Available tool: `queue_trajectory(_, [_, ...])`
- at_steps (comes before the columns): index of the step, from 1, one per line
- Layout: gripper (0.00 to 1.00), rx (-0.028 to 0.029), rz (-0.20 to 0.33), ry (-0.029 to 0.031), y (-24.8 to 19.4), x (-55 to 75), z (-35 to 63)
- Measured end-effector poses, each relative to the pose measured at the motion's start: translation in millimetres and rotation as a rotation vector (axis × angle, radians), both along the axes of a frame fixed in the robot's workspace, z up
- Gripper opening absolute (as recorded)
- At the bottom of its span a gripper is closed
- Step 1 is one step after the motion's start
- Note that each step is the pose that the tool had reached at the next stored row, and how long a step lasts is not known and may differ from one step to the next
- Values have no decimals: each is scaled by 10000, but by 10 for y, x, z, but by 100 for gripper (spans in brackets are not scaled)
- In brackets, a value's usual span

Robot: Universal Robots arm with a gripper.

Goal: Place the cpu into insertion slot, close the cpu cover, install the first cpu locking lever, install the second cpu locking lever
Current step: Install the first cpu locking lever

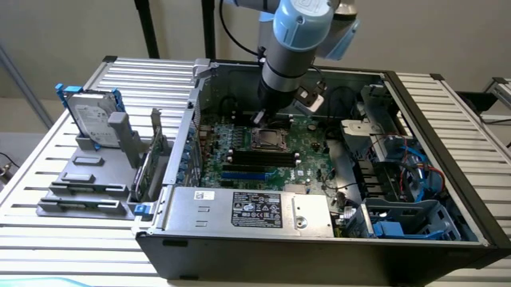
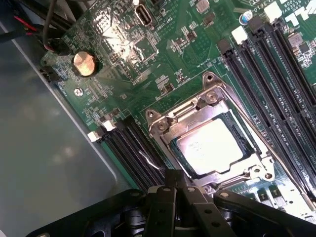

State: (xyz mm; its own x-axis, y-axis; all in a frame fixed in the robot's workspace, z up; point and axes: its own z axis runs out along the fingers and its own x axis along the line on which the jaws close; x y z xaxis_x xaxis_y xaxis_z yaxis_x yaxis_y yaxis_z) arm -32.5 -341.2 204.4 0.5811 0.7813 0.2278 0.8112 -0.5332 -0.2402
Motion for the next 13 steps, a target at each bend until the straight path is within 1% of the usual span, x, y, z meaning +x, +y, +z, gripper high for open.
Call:
queue_trajectory(4, [11,2,0,1,18,-37,2])
queue_trajectory(8, [11,-1,-1,0,75,-38,2])
queue_trajectory(13, [11,-12,1,1,79,-34,2])
